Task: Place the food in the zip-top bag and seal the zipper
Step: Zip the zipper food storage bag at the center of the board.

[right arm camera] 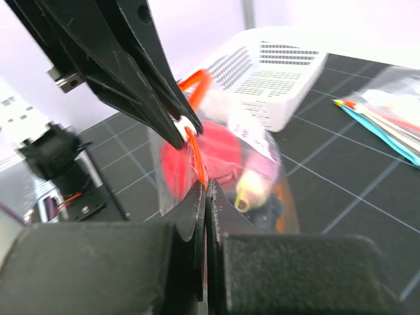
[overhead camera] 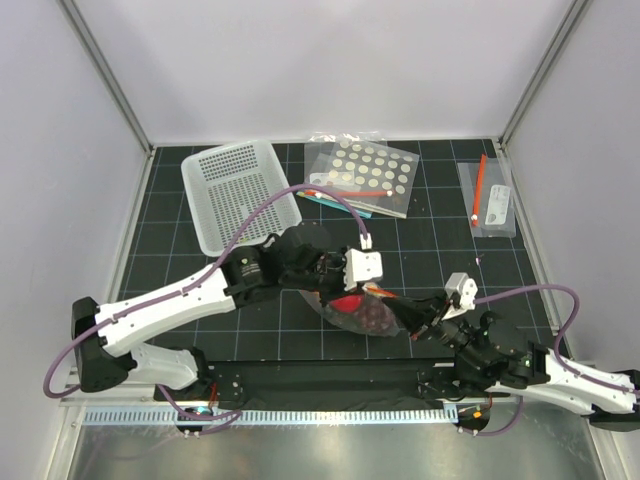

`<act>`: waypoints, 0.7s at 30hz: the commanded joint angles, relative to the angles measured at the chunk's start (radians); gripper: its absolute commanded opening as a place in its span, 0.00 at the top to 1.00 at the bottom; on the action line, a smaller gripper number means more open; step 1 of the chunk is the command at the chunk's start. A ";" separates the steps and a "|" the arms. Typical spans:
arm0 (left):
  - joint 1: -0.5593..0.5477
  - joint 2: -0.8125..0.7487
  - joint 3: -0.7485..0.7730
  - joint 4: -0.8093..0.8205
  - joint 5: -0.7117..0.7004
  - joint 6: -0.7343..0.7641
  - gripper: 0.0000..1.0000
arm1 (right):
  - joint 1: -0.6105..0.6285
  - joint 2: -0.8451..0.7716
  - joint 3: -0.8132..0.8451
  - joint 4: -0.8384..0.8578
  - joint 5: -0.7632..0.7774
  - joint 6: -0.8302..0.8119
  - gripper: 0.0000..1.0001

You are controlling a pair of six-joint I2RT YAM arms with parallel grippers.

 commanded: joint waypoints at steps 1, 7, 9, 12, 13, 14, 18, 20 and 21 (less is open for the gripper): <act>0.062 -0.078 -0.033 0.033 -0.174 -0.108 1.00 | 0.004 -0.018 0.027 0.006 0.171 0.029 0.99; 0.111 -0.121 -0.090 0.036 -0.265 -0.163 1.00 | 0.004 -0.018 0.043 -0.008 0.392 0.043 0.99; 0.114 -0.134 -0.102 0.038 -0.294 -0.179 1.00 | 0.004 -0.020 0.043 -0.010 0.471 0.046 0.99; 0.114 -0.147 -0.116 0.020 -0.397 -0.197 1.00 | 0.004 -0.018 0.058 -0.037 0.576 0.064 0.99; 0.114 -0.154 -0.118 0.013 -0.419 -0.202 1.00 | 0.004 -0.018 0.064 -0.043 0.594 0.066 0.99; 0.114 -0.157 -0.121 0.009 -0.432 -0.206 1.00 | 0.004 -0.015 0.070 -0.051 0.617 0.070 0.99; 0.114 -0.172 -0.133 -0.036 -0.518 -0.247 1.00 | 0.004 -0.001 0.110 -0.109 0.760 0.115 0.99; 0.114 -0.181 -0.138 -0.048 -0.576 -0.257 1.00 | 0.004 0.017 0.127 -0.140 0.856 0.144 0.99; 0.114 -0.186 -0.144 -0.051 -0.597 -0.260 1.00 | 0.004 0.025 0.138 -0.148 0.881 0.147 0.99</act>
